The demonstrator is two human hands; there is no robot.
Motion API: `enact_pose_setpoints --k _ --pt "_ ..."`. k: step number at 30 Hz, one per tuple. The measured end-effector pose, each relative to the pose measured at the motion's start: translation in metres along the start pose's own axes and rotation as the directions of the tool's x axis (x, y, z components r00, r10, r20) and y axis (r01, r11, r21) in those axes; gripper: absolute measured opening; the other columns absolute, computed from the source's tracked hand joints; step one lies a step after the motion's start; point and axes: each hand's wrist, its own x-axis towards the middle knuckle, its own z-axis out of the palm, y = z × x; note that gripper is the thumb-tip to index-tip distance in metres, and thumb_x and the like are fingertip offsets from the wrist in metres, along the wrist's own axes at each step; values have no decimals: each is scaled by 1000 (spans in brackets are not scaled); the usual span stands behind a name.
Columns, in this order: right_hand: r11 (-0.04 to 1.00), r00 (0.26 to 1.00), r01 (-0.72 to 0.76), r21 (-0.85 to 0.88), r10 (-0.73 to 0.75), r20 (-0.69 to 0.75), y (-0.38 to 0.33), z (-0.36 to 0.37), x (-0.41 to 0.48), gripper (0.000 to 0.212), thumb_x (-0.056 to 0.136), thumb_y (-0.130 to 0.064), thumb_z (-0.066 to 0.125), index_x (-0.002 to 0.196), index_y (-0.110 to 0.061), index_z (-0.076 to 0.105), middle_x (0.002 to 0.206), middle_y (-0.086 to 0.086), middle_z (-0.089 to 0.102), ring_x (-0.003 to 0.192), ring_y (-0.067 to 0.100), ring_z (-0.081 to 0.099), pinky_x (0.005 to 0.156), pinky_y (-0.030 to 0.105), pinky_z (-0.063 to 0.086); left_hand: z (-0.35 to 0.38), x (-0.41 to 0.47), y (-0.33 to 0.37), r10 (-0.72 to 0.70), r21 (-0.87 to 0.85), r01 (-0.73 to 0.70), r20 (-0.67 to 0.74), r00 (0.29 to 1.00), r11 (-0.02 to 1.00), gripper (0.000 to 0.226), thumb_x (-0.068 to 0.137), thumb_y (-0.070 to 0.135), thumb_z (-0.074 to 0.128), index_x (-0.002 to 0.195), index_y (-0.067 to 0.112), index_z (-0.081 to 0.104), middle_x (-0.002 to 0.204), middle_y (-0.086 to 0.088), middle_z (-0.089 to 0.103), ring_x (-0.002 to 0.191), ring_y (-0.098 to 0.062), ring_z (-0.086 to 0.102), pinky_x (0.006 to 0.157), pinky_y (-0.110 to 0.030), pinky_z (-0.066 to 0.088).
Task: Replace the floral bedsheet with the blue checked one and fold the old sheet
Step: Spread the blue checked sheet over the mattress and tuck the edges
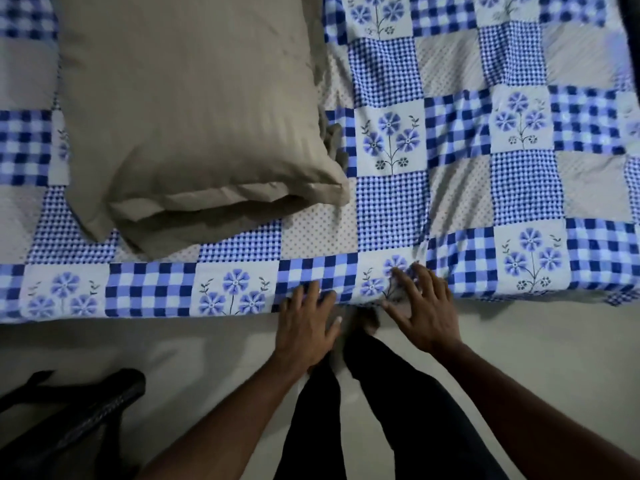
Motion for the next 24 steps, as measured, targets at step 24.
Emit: enact_pose_setpoints --k 24 --pt "999 998 -45 -14 44 -40 319 -70 -6 50 95 -65 45 122 -24 59 119 -1 57 106 30 54 83 43 44 28 214 291 127 -98 -137 -105 986 986 49 90 53 56 123 17 62 113 -9 56 104 -32 52 84 -44 43"
